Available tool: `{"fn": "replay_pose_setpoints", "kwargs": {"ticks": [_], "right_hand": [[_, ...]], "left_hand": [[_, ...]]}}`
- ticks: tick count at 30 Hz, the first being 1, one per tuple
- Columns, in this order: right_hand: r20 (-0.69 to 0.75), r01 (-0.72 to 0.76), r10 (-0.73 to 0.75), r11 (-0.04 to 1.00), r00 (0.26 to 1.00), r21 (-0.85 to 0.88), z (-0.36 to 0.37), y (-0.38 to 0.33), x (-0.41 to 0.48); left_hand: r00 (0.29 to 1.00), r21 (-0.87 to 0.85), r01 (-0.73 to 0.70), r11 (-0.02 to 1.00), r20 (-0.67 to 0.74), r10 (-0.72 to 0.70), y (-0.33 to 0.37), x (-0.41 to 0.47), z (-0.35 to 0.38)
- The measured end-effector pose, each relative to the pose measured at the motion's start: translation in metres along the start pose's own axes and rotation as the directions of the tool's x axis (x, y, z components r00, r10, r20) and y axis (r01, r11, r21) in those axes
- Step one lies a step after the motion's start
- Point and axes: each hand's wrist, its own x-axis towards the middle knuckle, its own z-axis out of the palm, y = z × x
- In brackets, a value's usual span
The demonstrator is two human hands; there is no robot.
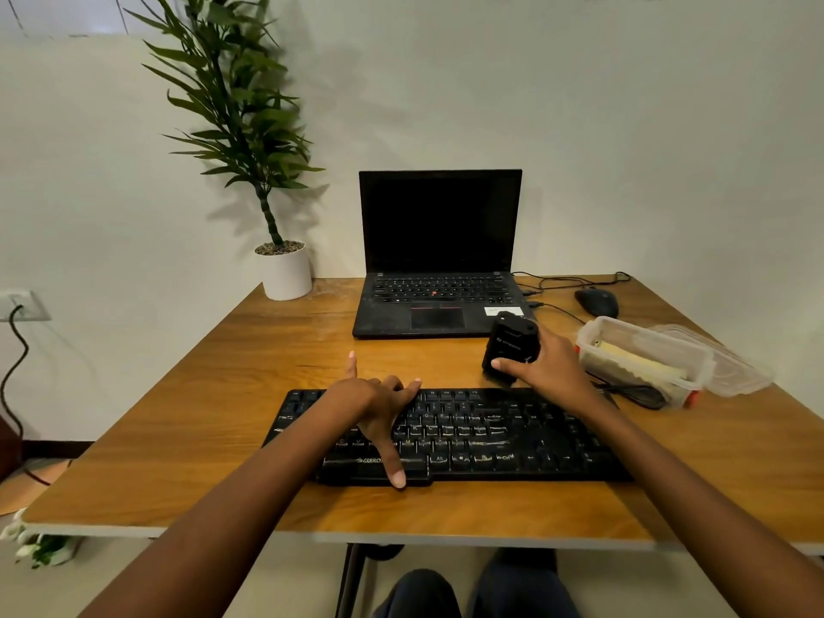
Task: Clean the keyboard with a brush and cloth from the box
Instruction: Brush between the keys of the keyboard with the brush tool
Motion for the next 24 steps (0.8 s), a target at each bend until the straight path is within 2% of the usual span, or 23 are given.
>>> {"fn": "replay_pose_setpoints", "kwargs": {"ticks": [5, 9, 13, 14, 16, 19, 20, 22, 24], "right_hand": [[-0.037, -0.04, 0.034, 0.986, 0.999, -0.162, 0.006, -0.005, -0.03], [-0.074, -0.107, 0.096, 0.98, 0.993, -0.167, 0.001, -0.014, -0.057], [0.051, -0.17, 0.176, 0.98, 0.983, -0.103, -0.012, -0.02, -0.084], [0.079, -0.19, 0.194, 0.98, 0.978, -0.052, -0.018, -0.019, -0.086], [0.056, -0.24, 0.234, 0.958, 0.971, 0.16, -0.03, -0.019, -0.083], [-0.12, -0.208, 0.297, 0.856, 0.947, 0.472, -0.04, -0.019, -0.07], [-0.135, -0.196, 0.32, 0.809, 0.938, 0.553, -0.041, -0.02, -0.066], [-0.118, -0.194, 0.335, 0.76, 0.935, 0.62, -0.035, -0.017, -0.053], [-0.08, -0.227, 0.326, 0.795, 0.942, 0.562, -0.024, -0.014, -0.041]], "left_hand": [[1.0, 0.017, -0.01, 1.0, -0.017, 0.01, -0.001, 0.003, 0.002], [0.999, 0.046, -0.022, 0.999, -0.036, 0.023, -0.002, 0.005, 0.005], [0.999, 0.053, -0.022, 0.998, -0.03, 0.024, -0.001, 0.006, 0.004], [0.999, 0.053, -0.022, 0.998, -0.026, 0.023, -0.001, 0.006, 0.003], [0.999, 0.034, -0.034, 0.999, -0.013, 0.035, -0.002, 0.006, 0.002], [0.994, -0.059, -0.103, 0.993, -0.03, 0.102, -0.001, 0.006, 0.001], [0.99, -0.091, -0.138, 0.986, -0.056, 0.133, 0.002, 0.006, 0.001], [0.975, -0.136, -0.203, 0.97, -0.123, 0.186, 0.015, 0.01, 0.0], [0.959, -0.144, -0.249, 0.958, -0.175, 0.223, 0.029, 0.015, -0.001]]}}
